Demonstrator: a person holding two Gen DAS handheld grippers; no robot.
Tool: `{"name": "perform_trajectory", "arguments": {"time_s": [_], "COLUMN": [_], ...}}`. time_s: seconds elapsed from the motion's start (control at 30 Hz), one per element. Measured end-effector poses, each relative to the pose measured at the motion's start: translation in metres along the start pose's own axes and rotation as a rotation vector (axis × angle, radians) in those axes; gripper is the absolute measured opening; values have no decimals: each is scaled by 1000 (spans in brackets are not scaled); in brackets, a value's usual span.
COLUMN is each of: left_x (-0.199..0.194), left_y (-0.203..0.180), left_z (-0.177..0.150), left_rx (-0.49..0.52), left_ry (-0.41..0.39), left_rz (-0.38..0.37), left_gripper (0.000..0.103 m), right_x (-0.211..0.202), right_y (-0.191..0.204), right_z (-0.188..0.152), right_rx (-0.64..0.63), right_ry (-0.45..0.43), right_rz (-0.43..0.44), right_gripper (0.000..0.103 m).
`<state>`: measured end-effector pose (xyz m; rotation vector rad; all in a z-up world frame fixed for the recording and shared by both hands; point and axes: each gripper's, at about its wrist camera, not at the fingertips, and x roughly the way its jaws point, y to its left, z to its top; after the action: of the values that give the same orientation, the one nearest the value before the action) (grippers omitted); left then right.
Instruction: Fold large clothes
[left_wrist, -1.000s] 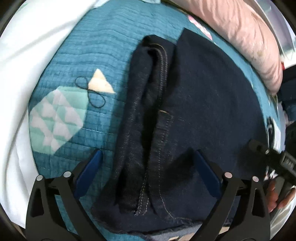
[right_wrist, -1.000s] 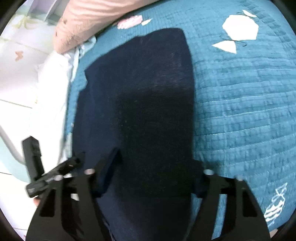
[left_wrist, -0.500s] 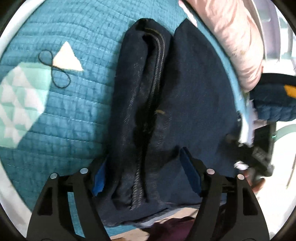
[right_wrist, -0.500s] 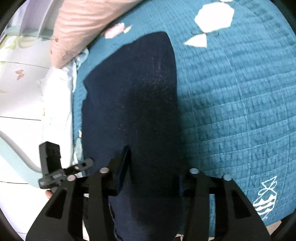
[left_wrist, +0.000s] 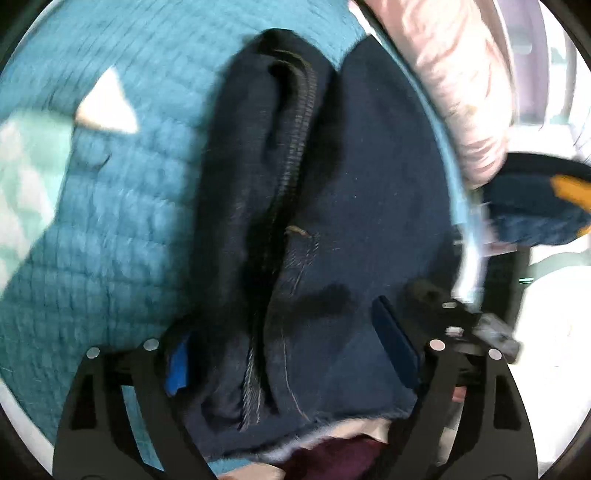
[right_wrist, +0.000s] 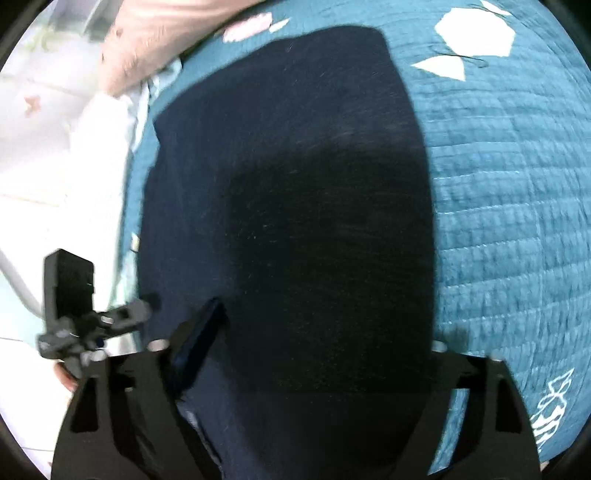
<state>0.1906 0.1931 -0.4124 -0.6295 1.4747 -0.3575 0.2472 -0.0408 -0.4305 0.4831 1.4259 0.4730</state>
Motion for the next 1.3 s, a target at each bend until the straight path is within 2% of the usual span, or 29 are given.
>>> {"name": "perform_trajectory", "arguments": {"time_s": [0.03,0.07,0.1,0.13,0.17,0.23,0.33,0.43,0.53,0.73,0.8,1.03,1.3], "left_x": [1,3,-1,-9,-17,-25,-31,-33,-36,-58,-60,-52,-6], "left_y": [-8,-12,-16,-17,-13,-19,-35,-57,-71,-92,-111,-170,-267], "left_z": [-1,-2,-4,-7,-13,-16,-25,-27,-36,-41,-45,-52,-54], "left_rx": [13,11,0,-24,-30,6,20,80,85,91,116,197,324], "left_ry": [-20,-30,-47,-70,-81,-93,-130,-153,-144,-202,-210,-214,-190], "left_rz": [64,108,145,143,141,165,219,271,253,217,213,210,208], "left_gripper": [78,67,60,40,29,25,21,20,20,20,20,20,20], "right_x": [-5,-9,-13,-18,-23,-26,-34,-52,-74,-114,-127,-184,-249], "right_y": [-2,-2,-2,0,-1,1,3,13,24,15,10,-27,-95], "right_z": [0,0,2,3,2,2,4,8,14,11,10,2,-2], "right_rx": [11,12,9,-2,-9,-13,-27,-53,-84,-98,-93,-74,-22], "right_ry": [-6,-9,-14,-24,-34,-38,-47,-77,-127,-171,-188,-248,-295], "right_rz": [12,17,23,33,41,50,62,89,76,112,117,118,109], "right_gripper": [59,55,53,51,50,48,42,39,38,37,37,37,37]}}
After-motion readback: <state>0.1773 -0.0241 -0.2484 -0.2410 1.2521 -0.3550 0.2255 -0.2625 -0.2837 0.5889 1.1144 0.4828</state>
